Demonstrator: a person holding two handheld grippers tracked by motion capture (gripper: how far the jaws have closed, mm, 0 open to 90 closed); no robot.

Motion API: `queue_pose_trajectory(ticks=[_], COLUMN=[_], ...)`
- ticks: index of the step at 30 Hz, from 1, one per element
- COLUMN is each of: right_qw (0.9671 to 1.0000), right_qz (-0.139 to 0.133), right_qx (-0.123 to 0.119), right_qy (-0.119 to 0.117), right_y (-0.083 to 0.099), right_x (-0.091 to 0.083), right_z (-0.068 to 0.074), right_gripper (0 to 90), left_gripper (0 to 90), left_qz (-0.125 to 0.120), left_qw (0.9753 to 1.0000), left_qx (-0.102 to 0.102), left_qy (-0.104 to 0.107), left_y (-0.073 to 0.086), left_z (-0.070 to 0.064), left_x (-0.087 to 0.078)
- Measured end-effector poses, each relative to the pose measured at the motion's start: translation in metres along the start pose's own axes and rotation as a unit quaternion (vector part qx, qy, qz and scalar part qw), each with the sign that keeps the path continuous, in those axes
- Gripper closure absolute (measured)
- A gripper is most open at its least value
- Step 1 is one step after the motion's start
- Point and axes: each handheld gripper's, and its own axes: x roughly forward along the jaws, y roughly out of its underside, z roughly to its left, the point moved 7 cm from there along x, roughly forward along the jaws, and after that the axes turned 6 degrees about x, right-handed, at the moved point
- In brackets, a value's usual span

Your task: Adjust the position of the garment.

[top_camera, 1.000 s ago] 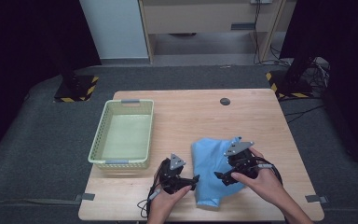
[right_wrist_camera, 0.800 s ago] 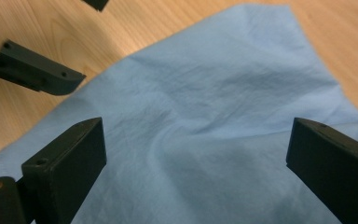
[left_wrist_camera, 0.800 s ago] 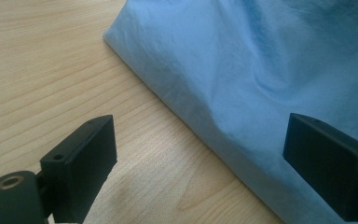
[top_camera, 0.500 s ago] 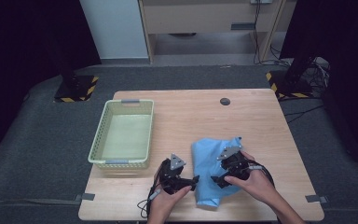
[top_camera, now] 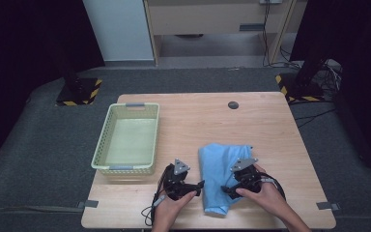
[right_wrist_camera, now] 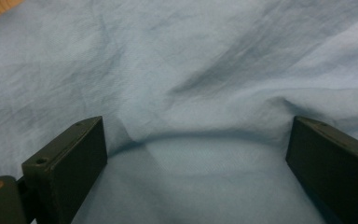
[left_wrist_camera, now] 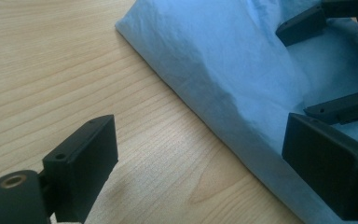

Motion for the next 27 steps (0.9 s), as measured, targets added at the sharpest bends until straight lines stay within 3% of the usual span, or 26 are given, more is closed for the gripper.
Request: queue_pose_trajectory(ticks=[8, 27], right_qw=[0.9997, 0.9998], right_qz=[-0.019, -0.01], right_qx=[0.012, 0.013], right_qy=[0.01, 0.011], right_y=[0.0, -0.013], right_x=[0.002, 0.014], right_z=[0.005, 0.015], right_gripper=[4.8, 4.5], left_gripper=[10.1, 10.6], left_qz=[0.003, 0.001], left_qw=[1.0, 1.0], left_qx=[-0.008, -0.008], left_qy=[0.001, 0.002], left_y=[0.002, 0.0], left_z=[0.003, 0.0], left_x=[-0.001, -0.002])
